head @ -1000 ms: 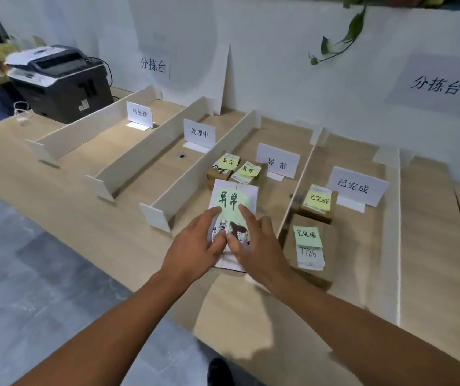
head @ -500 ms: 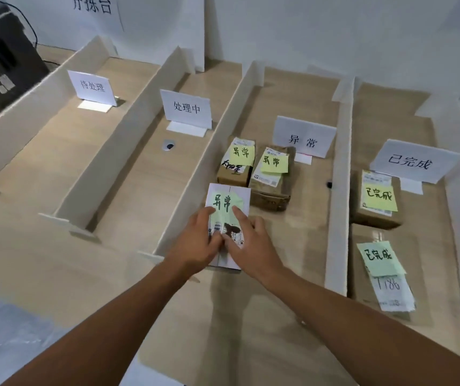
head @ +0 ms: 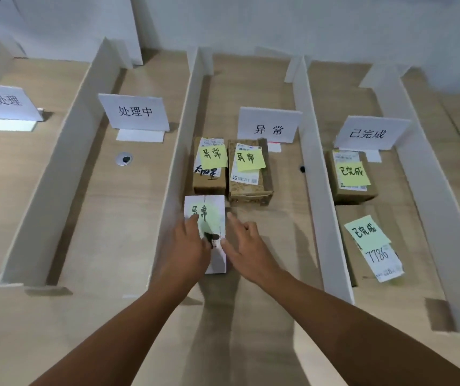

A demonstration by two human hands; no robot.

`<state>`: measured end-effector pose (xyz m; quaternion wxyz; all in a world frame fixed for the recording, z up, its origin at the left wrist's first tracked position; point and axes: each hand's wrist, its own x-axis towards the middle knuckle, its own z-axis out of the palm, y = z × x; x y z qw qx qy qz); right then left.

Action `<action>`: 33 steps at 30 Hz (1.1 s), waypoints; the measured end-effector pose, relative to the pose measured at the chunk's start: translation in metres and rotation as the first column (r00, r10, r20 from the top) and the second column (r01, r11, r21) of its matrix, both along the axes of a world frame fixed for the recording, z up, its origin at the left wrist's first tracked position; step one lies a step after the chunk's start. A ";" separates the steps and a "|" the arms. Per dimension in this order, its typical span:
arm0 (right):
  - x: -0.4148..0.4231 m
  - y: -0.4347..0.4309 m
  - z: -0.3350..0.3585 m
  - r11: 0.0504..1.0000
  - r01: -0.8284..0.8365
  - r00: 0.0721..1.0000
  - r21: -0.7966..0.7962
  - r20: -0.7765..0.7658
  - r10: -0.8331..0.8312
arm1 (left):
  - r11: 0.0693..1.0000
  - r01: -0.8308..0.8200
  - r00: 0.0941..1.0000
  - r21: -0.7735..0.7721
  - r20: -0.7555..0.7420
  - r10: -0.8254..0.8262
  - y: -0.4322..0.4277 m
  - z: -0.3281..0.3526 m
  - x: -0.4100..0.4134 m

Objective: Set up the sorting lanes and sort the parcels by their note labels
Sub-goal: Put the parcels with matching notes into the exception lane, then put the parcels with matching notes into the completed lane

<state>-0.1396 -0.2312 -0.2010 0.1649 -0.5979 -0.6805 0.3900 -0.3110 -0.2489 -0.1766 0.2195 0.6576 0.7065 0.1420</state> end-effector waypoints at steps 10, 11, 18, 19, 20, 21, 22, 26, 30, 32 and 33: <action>0.283 -0.098 0.123 0.904 0.249 0.933 0.347 0.163 -0.320 | 0.871 0.398 0.904 0.288 0.038 -0.426 0.001 0.106 0.251; 0.323 -0.122 0.134 0.884 0.282 0.915 0.373 0.172 -0.364 | 0.834 0.446 0.874 0.325 0.044 -0.484 -0.010 0.112 0.294; 0.575 -0.314 0.180 0.745 0.468 0.752 0.475 0.230 -0.618 | 0.648 0.630 0.671 0.428 0.120 -0.732 -0.148 0.139 0.581; 0.604 -0.338 0.184 0.725 0.498 0.725 0.476 0.230 -0.649 | 0.634 0.651 0.651 0.418 0.122 -0.749 -0.167 0.143 0.615; 0.632 -0.359 0.185 0.707 0.527 0.704 0.472 0.225 -0.674 | 0.618 0.667 0.635 0.417 0.115 -0.764 -0.184 0.146 0.646; 0.657 -0.377 0.187 0.690 0.551 0.686 0.470 0.215 -0.695 | 0.595 0.681 0.613 0.428 0.111 -0.782 -0.198 0.148 0.674; 0.677 -0.388 0.189 0.677 0.570 0.677 0.466 0.201 -0.708 | 0.571 0.693 0.589 0.441 0.110 -0.800 -0.208 0.148 0.695; 0.756 -0.400 0.185 0.670 0.582 0.690 0.460 0.156 -0.707 | 0.538 0.711 0.575 0.453 0.066 -0.815 -0.221 0.140 0.778; 0.824 -0.364 0.167 0.706 0.566 0.725 0.425 0.150 -0.672 | 0.635 0.678 0.653 0.371 0.092 -0.751 -0.194 0.116 0.844; 0.854 -0.339 0.156 0.733 0.529 0.752 0.427 0.164 -0.638 | 0.663 0.657 0.679 0.359 0.101 -0.727 -0.176 0.102 0.871; 0.870 -0.324 0.150 0.744 0.520 0.764 0.420 0.162 -0.625 | 0.687 0.643 0.698 0.338 0.112 -0.708 -0.166 0.096 0.885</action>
